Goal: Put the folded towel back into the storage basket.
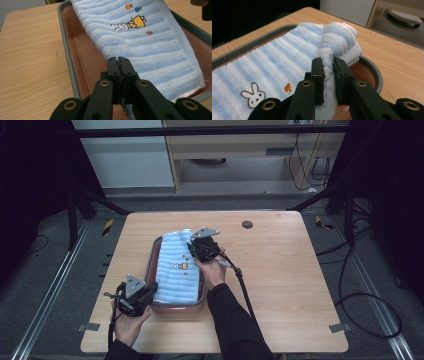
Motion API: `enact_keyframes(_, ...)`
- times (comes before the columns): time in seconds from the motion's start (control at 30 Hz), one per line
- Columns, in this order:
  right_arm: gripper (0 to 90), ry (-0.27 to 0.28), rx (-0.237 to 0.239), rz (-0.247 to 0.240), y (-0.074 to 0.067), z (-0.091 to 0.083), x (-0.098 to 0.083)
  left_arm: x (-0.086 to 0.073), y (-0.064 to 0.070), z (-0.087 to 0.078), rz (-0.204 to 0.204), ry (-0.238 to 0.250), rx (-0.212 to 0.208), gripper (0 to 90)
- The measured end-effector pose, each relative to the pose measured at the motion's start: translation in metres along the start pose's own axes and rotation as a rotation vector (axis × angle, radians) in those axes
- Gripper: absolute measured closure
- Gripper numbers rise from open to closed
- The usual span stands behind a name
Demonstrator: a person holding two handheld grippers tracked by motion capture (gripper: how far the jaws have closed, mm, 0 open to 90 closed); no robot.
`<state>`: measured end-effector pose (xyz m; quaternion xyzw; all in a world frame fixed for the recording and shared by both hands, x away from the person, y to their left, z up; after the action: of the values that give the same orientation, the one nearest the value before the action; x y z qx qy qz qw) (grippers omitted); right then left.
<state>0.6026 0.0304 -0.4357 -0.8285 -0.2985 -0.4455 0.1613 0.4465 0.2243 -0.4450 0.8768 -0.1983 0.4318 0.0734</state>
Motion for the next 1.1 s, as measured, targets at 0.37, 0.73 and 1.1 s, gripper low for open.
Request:
enact_keyframes(0.37, 55.5, -0.086, -0.019, -0.054, -0.003, 0.007, -0.012, -0.001, -0.004, 0.002, -0.034, -0.013, 0.004, 71.5)
enact_keyframes(0.73, 35.6, 0.045, -0.025, 0.006, 0.014, -0.036, -0.009, 0.005, -0.005, -0.007, -0.004, 0.064, -0.008, 54.2)
enact_keyframes(1.1, 24.0, 0.095, -0.082, 0.085, 0.060, -0.091, -0.035, 0.005, -0.023, -0.016, -0.036, 0.108, 0.002, 44.0)
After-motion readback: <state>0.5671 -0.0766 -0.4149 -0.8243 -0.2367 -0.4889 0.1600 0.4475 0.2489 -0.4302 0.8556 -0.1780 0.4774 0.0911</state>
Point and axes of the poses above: each handheld gripper's, and its own axes: z roughly forward along the jaws, x roughly out of its top, y roughly to its right, the point moved 3 cm from there along z, roughly forward along the jaws, and after that the axes turned 4 degrees about -y, right-handed, at the moved point
